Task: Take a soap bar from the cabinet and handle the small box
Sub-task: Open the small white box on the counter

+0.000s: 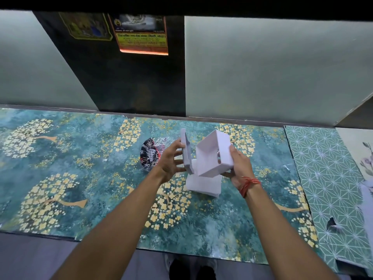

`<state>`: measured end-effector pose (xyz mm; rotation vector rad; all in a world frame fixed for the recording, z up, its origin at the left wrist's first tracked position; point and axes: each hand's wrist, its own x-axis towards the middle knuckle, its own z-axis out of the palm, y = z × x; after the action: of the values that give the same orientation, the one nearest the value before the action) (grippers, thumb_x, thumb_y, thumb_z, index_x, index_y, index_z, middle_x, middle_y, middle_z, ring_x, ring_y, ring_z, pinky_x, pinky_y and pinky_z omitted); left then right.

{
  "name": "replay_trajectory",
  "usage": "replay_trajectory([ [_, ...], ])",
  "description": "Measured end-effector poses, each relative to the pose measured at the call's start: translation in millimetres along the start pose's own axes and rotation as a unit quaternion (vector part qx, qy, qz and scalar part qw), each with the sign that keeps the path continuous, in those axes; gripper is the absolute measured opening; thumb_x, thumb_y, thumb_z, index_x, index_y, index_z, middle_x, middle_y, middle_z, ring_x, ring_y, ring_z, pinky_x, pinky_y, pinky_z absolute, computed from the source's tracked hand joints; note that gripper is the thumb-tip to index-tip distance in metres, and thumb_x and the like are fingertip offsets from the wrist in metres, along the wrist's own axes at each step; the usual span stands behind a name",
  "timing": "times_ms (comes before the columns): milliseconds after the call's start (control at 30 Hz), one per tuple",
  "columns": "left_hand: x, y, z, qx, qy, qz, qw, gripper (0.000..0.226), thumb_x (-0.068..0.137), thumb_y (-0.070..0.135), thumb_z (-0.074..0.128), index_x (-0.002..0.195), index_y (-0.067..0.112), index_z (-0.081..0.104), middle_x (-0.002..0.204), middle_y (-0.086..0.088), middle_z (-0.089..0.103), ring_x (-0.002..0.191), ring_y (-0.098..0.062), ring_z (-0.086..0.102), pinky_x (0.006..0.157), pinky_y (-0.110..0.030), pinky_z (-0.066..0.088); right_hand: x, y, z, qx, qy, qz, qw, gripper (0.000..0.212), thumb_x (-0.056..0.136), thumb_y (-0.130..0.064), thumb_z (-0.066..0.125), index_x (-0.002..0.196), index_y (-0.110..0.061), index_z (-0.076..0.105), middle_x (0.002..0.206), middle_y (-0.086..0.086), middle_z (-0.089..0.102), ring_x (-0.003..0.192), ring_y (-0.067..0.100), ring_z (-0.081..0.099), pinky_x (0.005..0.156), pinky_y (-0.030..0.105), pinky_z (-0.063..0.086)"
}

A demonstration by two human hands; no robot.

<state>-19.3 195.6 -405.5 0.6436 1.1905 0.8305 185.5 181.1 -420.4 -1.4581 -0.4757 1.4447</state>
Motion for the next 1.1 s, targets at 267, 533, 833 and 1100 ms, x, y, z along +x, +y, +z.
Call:
replay_trajectory([
  [267,37.0,-11.7,-30.8,0.483,0.308,0.014,0.82,0.096,0.068,0.069,0.064,0.149,0.035,0.025,0.146,-0.014,0.029,0.127,-0.041,0.038,0.101,-0.051,0.04,6.9,7.4,-24.7,0.069,0.051,0.009,0.996,0.027,0.098,-0.04,0.048,0.105,-0.019,0.063,0.094,0.011,0.069,0.076,0.027,0.064,0.072,0.045,0.053],
  [533,54.4,-53.1,-43.1,0.616,0.254,-0.046,0.744,0.088,0.084,0.061,0.055,0.152,0.018,0.021,0.161,-0.024,0.007,0.146,-0.046,0.012,0.119,-0.054,0.016,12.4,25.0,-45.1,0.079,0.039,0.039,0.995,0.038,0.098,-0.042,0.046,0.121,-0.017,0.062,0.096,0.009,0.076,0.073,0.021,0.074,0.076,0.057,0.056],
  [833,35.1,-97.3,49.4,0.518,0.163,-0.071,0.837,0.077,0.078,0.055,0.065,0.135,0.007,0.045,0.138,-0.017,0.042,0.126,-0.038,0.044,0.098,-0.046,0.047,12.6,22.5,-66.5,0.086,0.085,0.044,0.992,0.035,0.099,-0.041,0.044,0.113,-0.017,0.065,0.088,0.007,0.077,0.066,0.019,0.074,0.059,0.043,0.061],
  [1100,59.0,-99.4,74.6,0.518,0.223,-0.121,0.816,0.067,0.078,0.025,0.074,0.134,0.004,0.045,0.142,-0.016,0.041,0.126,-0.036,0.045,0.101,-0.047,0.046,11.8,24.7,-94.0,0.048,0.124,0.01,0.991,0.032,0.098,-0.04,0.048,0.11,-0.016,0.065,0.076,0.004,0.078,0.066,0.019,0.073,0.064,0.04,0.059],
])
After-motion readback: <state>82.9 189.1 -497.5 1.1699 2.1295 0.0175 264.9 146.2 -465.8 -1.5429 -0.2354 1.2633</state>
